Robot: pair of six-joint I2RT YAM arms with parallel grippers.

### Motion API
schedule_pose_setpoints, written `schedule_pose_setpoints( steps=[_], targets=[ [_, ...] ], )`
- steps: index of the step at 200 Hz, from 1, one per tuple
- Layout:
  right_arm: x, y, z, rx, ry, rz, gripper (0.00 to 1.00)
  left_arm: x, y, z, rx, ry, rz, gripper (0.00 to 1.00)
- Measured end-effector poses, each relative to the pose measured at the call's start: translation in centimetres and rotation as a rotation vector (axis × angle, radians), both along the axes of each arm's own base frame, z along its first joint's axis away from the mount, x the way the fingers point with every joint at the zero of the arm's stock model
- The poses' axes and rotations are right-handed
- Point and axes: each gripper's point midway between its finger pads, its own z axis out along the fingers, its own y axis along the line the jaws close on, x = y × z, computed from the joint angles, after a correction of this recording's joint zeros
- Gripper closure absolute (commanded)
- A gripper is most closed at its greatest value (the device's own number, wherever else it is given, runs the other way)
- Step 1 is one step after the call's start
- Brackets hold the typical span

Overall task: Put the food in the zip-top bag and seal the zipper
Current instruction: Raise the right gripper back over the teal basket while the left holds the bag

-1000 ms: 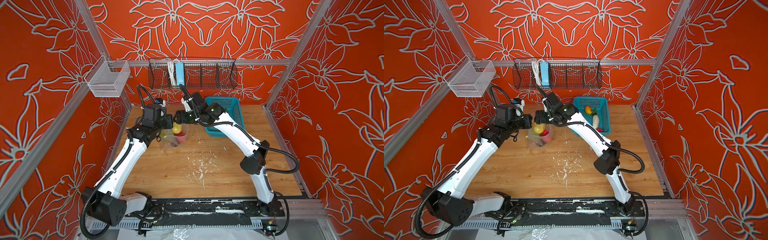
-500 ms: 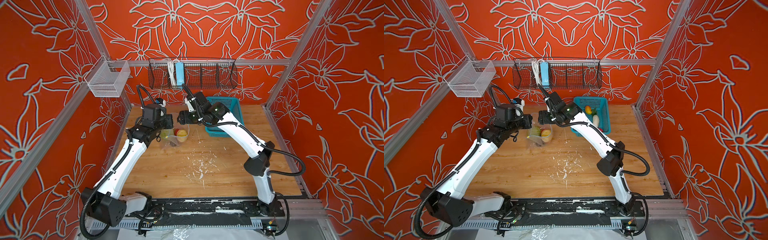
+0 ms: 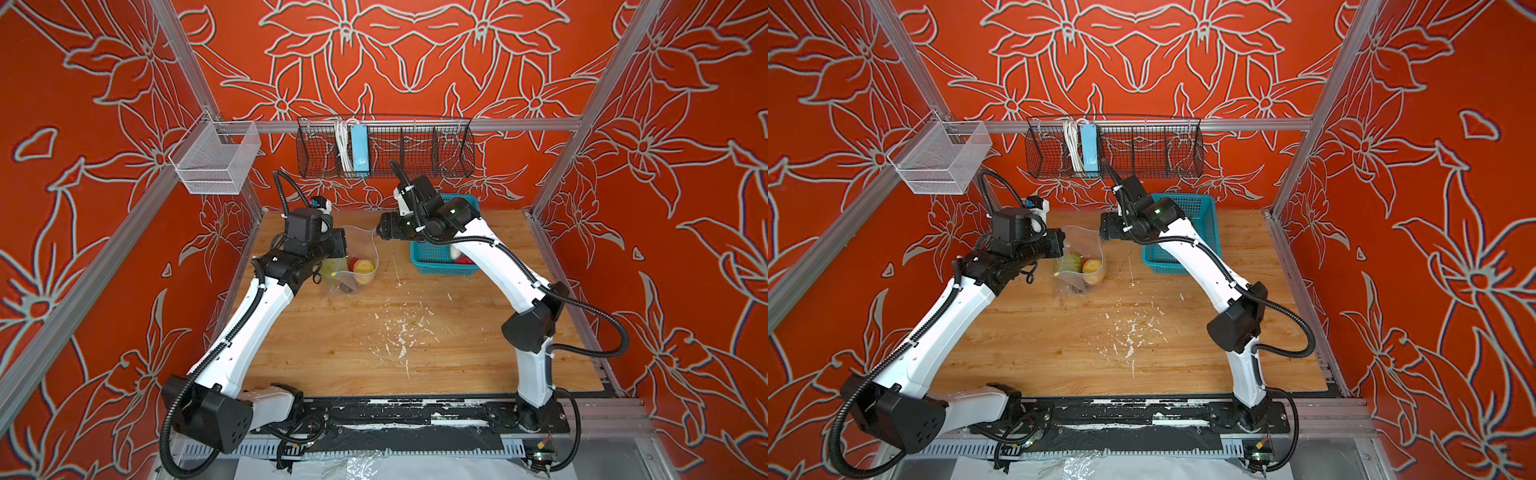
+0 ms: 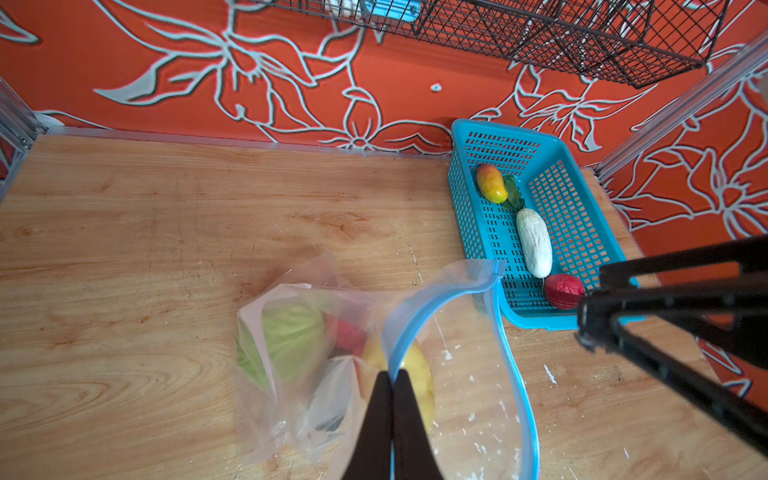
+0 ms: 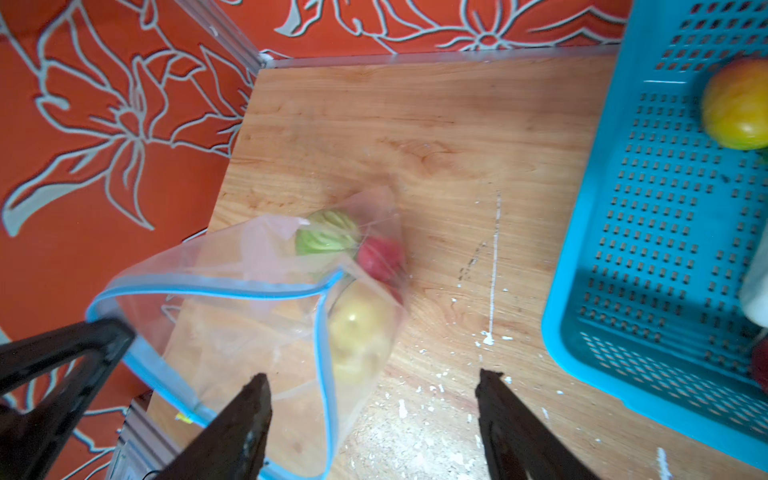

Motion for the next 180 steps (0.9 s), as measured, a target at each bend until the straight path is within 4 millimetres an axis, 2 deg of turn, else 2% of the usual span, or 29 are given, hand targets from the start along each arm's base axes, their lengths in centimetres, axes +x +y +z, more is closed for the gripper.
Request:
schedule_pose_setpoints(
  steps=[62, 64, 69, 73, 152, 180],
  targets=[
    [1.4, -3.8, -2.5, -0.058, 0.057, -0.078, 0.17, 0.0, 0.0, 0.0, 0.000, 0.000, 0.000, 1.00],
    [1.4, -3.9, -2.6, -0.060, 0.059, -0.079, 0.15, 0.0, 0.0, 0.0, 0.000, 0.000, 0.000, 1.00],
    [1.4, -4.3, -2.8, -0.063, 0.064, -0.086, 0.04, 0.0, 0.0, 0.0, 0.000, 0.000, 0.000, 1.00],
    [1.4, -4.5, -2.9, -0.066, 0.067, -0.087, 0.02, 0.0, 0.0, 0.0, 0.000, 0.000, 0.000, 1.00],
    [1.6, -10.6, -3.7, -0.155, 0.106, -0.214, 0.02, 0.0, 0.0, 0.0, 0.000, 0.000, 0.000, 1.00],
    [1.2, -11.9, -4.4, -0.198, 0.135, -0.239, 0.02, 0.0, 0.0, 0.0, 0.000, 0.000, 0.000, 1.00]
  ],
)
